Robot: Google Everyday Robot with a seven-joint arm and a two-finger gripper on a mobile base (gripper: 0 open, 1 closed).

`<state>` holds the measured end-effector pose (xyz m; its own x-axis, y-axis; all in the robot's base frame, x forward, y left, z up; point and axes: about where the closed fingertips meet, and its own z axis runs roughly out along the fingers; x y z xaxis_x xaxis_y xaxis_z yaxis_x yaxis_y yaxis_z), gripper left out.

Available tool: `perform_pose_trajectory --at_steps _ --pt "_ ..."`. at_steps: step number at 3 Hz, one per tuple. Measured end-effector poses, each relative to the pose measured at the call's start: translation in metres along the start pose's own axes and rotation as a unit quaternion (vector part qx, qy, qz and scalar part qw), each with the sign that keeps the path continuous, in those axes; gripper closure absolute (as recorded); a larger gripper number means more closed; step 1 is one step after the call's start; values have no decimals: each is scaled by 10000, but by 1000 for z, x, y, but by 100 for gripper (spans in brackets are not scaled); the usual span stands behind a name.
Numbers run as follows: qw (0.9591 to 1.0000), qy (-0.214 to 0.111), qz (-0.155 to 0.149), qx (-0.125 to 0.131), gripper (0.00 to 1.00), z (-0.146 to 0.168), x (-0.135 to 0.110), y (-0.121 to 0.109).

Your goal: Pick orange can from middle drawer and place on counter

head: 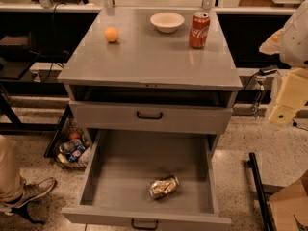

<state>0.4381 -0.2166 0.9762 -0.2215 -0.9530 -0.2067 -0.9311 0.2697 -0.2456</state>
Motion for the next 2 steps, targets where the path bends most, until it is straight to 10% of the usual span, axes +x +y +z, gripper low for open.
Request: perform_pose_trajectory --at_steps 2 --pt "9997 -114 -196 -98 0 36 -5 9"
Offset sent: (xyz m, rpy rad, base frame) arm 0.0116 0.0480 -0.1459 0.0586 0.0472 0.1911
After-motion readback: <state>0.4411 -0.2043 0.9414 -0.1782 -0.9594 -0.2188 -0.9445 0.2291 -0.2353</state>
